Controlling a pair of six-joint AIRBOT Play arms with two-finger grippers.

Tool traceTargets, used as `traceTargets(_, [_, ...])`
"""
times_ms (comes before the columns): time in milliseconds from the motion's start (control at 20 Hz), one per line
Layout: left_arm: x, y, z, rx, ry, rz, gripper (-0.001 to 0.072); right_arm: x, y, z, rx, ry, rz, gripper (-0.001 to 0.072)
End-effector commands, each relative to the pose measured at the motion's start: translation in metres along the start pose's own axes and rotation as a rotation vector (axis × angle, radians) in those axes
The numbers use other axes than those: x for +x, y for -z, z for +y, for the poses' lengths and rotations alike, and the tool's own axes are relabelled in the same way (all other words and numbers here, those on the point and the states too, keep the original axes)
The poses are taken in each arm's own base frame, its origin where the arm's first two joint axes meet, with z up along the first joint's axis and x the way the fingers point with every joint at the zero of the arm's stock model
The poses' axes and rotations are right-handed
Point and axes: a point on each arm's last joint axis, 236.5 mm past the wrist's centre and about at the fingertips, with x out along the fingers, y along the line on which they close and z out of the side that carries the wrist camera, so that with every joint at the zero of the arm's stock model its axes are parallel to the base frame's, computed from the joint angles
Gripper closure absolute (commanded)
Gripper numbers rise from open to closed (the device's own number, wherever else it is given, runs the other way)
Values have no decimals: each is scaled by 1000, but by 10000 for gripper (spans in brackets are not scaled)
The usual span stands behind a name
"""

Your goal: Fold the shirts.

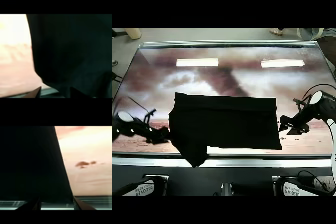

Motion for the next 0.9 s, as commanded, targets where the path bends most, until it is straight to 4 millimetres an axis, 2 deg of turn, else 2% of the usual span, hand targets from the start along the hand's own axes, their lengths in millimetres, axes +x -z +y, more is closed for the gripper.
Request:
traceTargets(0, [43,36,-2,-40,57,28,275,9,10,-1,5,-13,3,288])
traceTargets(200, [57,30,-5,-48,14,-10,275,9,10,-1,4,-11,3,285])
traceTargets(250, [58,26,-6,-60,4,-28,281,10,11,-2,1,-11,5,238])
traceTargets(300, [59,23,-6,-73,-2,-41,384,13,13,-2,-4,-12,15,209])
traceTargets(400, [60,21,-7,-63,-8,-50,636,27,26,-5,-3,-15,60,208])
traceTargets(450, [60,21,-7,-59,-8,-50,678,38,33,-5,5,-23,79,208])
traceTargets(600, [59,20,-8,-44,-8,-57,680,61,33,-3,14,-54,54,207])
traceTargets(700, [57,20,-10,-39,-6,-64,680,69,31,-5,30,-53,36,208])
traceTargets(850, [53,18,-12,-28,-5,-84,680,79,32,3,56,-95,36,209])
